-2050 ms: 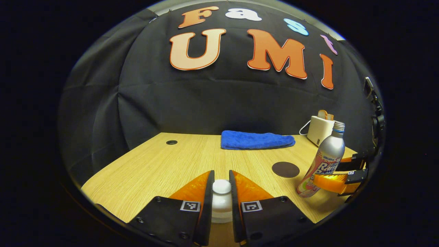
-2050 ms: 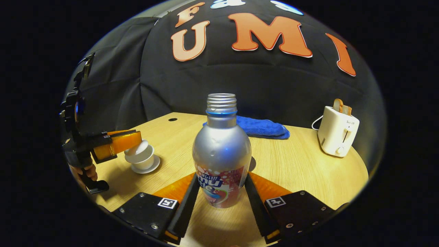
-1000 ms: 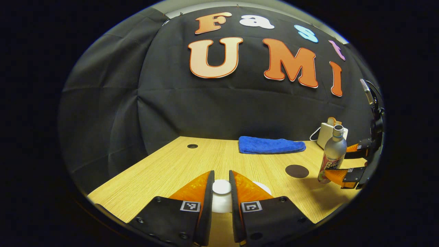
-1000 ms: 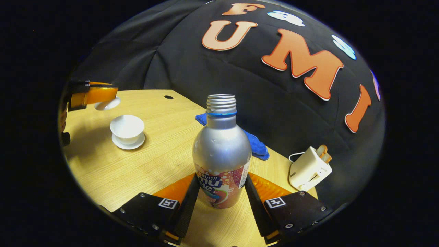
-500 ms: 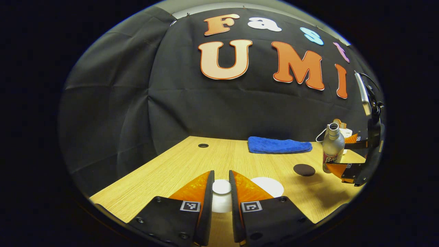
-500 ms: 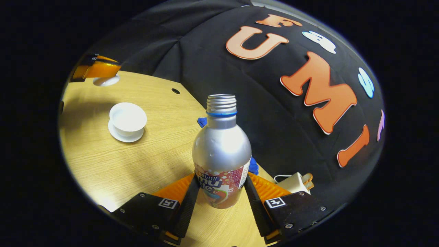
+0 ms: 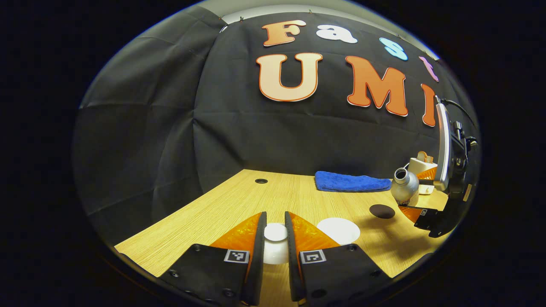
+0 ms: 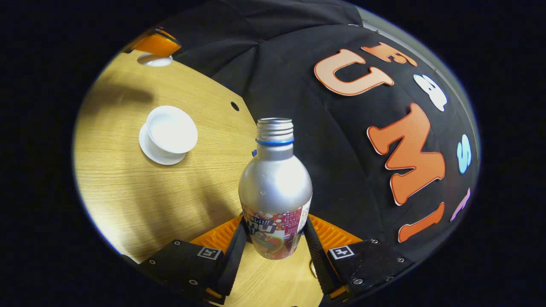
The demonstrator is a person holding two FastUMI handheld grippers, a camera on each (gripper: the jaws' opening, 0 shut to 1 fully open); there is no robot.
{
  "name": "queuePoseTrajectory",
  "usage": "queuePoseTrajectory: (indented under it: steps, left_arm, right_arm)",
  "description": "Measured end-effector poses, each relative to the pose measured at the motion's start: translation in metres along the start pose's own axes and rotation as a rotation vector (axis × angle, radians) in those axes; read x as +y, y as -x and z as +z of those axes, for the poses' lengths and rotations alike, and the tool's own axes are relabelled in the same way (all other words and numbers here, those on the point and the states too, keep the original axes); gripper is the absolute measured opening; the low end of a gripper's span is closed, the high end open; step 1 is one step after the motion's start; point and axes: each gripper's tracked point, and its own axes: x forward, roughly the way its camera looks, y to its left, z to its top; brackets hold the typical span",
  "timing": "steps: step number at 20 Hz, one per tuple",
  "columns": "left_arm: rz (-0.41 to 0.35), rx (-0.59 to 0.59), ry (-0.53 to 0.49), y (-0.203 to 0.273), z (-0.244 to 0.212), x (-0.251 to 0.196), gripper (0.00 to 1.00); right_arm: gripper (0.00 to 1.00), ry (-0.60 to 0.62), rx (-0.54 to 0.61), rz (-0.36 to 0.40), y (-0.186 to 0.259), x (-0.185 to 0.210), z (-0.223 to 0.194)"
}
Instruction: Open the teacup lid with one hand, grasp the water bottle and pour water into the teacup with the other hand; after pouring, place the water bottle on the coaster and then close the teacup lid.
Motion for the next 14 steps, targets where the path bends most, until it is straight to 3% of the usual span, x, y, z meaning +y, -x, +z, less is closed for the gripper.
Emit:
queuePoseTrajectory:
  steps: [14]
  left_arm:
    - [0.008, -0.01, 0.016, 0.009, -0.005, 0.022, 0.29]
  right_arm:
    - [0.77, 0.315, -0.042, -0.121, -0.007, -0.01, 0.022]
